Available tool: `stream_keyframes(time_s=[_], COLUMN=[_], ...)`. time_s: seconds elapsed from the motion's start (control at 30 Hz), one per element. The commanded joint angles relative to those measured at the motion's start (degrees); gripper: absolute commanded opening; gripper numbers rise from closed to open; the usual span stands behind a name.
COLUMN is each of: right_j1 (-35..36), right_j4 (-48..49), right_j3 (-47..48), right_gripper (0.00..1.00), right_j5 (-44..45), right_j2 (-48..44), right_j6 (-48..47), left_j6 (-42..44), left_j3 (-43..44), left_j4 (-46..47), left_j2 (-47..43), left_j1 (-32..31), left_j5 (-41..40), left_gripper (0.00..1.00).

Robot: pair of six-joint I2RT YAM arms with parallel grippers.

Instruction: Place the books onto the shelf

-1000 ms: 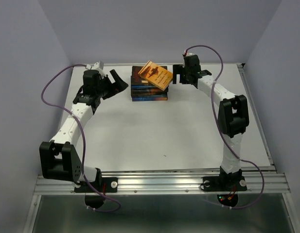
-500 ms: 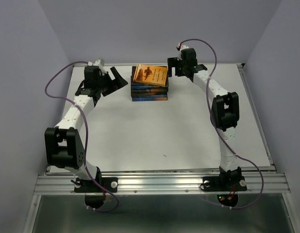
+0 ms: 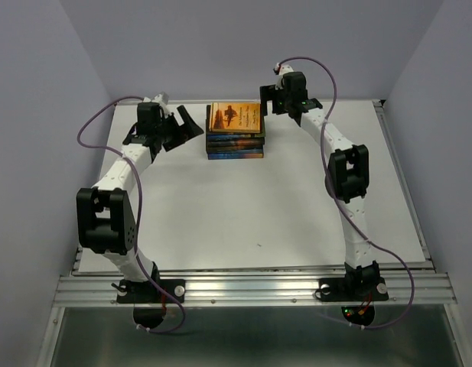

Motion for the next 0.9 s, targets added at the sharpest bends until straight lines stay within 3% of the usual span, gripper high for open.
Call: stream_keyframes(time_s=[0.0,0.13,0.37,0.43,0.5,0.6,0.73,0.87], right_j1=[0.2,0.2,-0.8,-4.0,-7.4,-12.2,-14.3,-14.3], right_j4=[2.0,2.0,4.3,4.8,6.6,11.6,15.5,16.8], right_j3=[3.4,-0.5,-11.7,-19.6,-33.2,-52.0,-69.3,-80.2], right_gripper=[1.00,1.00,1.00,1.00,1.00,1.00,1.00,1.00], right_j5=[-0.7,5.8,21.3,23.1,21.8,25.5,35.5,38.8], right_j2=[1.4,-1.9,-16.9,-24.2,-30.2,-43.4,-60.8,-72.2], right_j6=[-1.0,1.2,8.8,15.6,21.5,22.2,24.8,24.8], left_j6=[1.5,1.6,1.7,1.3,0.9,0.7,-2.8,-2.9], left_j3=[3.2,3.6,3.6,2.6,-0.1,-5.2,-10.3,-13.0], left_j4=[0.7,0.1,-1.2,-2.5,-3.3,-4.4,-6.5,-4.9], left_j2=[-0.2,-0.9,-5.9,-9.0,-11.7,-17.2,-22.4,-23.6], left_j1=[0.2,0.2,0.3,0.4,1.0,2.9,3.7,3.7], left_j5=[1.3,0.6,-3.5,-8.5,-15.8,-23.9,-36.0,-38.3], left_gripper=[0.99,0.99,0.99,0.99,0.99,0.99,0.99,0.99])
